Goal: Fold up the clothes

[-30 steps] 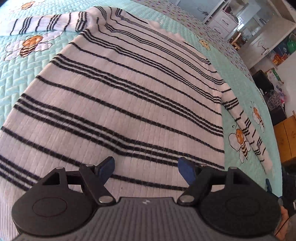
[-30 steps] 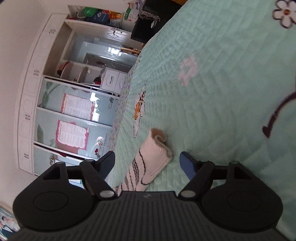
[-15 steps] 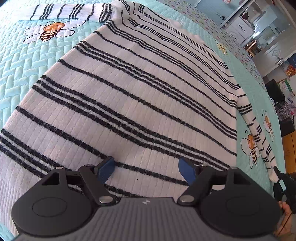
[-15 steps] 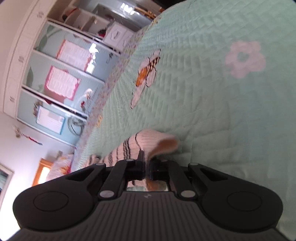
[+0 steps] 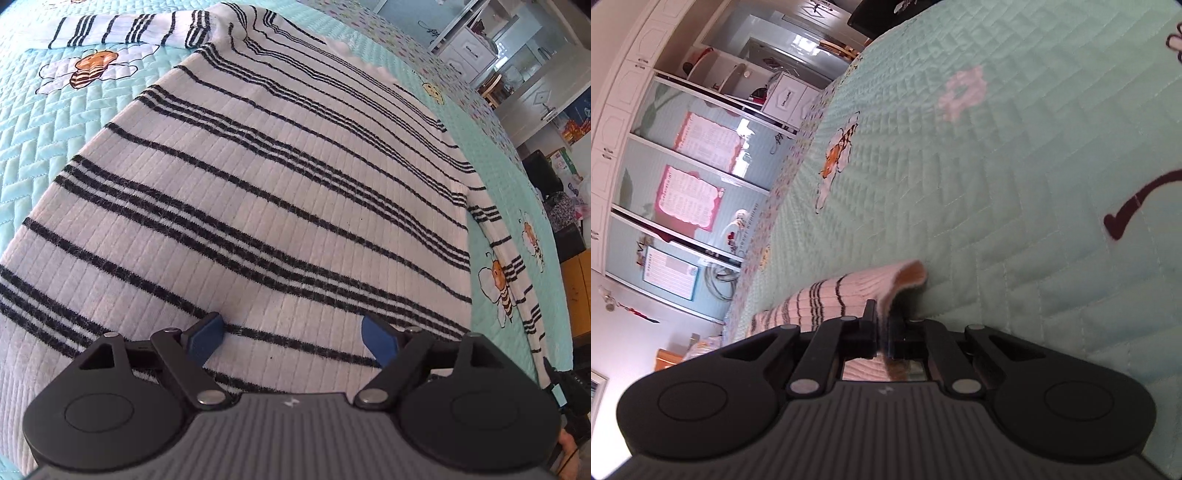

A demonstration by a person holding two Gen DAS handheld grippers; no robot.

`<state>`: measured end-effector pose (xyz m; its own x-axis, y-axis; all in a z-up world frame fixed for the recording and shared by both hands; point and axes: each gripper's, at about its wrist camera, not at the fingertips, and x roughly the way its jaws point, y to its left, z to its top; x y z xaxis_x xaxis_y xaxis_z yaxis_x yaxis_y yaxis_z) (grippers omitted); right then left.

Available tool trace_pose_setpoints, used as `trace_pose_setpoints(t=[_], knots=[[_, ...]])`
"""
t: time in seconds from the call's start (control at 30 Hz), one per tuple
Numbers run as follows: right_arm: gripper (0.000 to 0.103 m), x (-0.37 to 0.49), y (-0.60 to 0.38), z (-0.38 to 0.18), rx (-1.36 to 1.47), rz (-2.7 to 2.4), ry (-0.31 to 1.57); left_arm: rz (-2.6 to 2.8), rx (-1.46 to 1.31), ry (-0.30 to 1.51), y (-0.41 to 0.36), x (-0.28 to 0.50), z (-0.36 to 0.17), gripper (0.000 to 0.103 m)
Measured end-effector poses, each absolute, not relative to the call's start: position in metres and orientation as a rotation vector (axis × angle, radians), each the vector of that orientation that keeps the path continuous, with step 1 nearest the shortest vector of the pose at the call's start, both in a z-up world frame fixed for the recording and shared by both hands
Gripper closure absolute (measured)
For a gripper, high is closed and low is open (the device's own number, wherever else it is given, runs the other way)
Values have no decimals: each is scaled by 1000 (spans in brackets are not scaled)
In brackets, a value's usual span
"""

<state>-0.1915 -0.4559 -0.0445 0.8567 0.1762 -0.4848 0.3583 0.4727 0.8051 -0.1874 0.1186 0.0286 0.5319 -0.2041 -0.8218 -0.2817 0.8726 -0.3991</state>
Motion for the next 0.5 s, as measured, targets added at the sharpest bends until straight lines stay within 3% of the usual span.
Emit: trace_pose_setpoints(t=[0.17, 0.27, 0.33, 0.4, 0.5], knots=[[95, -202, -461, -39, 1088, -182, 566, 8, -504, 1019, 112, -186, 28, 6], [77, -196, -441, -7, 937, -199, 498, -21, -432, 1027, 102, -185, 27, 0], [73, -192, -428, 14, 834, -208, 451, -30, -377, 1034, 95, -184, 27, 0], [59, -162, -401, 28, 780, -47, 479, -33, -327, 1041, 90, -183, 25, 0], [58, -104, -370, 23, 939, 191, 512, -37, -286, 1043, 86, -183, 23, 0]])
